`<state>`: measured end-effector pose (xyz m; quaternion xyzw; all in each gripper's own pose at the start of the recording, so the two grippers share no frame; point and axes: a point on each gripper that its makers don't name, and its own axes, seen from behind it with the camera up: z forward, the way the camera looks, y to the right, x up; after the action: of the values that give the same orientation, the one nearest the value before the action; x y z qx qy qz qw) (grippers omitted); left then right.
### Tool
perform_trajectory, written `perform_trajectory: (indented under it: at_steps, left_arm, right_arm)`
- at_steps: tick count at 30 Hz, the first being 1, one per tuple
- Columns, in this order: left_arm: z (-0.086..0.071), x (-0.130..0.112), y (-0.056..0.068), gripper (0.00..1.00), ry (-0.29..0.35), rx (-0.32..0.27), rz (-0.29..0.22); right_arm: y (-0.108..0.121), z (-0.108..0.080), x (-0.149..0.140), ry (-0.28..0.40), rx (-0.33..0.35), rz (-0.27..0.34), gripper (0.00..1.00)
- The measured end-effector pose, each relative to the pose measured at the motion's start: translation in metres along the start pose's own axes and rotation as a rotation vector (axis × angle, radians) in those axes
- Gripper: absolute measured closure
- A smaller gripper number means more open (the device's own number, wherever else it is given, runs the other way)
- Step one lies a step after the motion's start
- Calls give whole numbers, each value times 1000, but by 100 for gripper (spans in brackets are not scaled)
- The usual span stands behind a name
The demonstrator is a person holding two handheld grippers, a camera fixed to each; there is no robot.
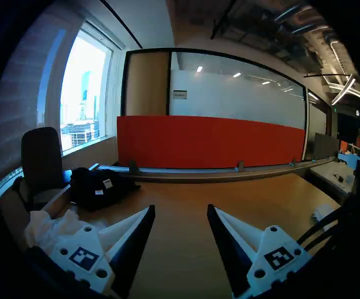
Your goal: Fold towel
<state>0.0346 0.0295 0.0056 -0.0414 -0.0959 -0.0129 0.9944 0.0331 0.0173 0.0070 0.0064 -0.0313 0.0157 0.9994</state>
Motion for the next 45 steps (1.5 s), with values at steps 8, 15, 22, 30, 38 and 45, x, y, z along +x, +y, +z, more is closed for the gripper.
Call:
perform_trajectory:
  at_steps: [8, 15, 22, 30, 38, 45]
  left_arm:
    - [4, 3, -5, 24, 12, 8, -1]
    - [6, 1, -10, 24, 19, 19, -2]
    - [6, -3, -15, 23, 24, 31, 7]
    - [6, -9, -19, 24, 40, 35, 14]
    - [7, -16, -20, 24, 71, 36, 44]
    - [11, -29, -25, 24, 107, 48, 54]
  right_arm:
    - [-16, 4, -2, -3, 4, -20, 1]
    - [-23, 5, 1, -8, 0, -16, 1]
    - [-36, 4, -1, -12, 11, -9, 1]
    - [-44, 0, 1, -9, 15, -12, 1]
    - [-48, -3, -2, -9, 9, -5, 1]
    - [-49, -6, -2, -7, -1, -11, 1]
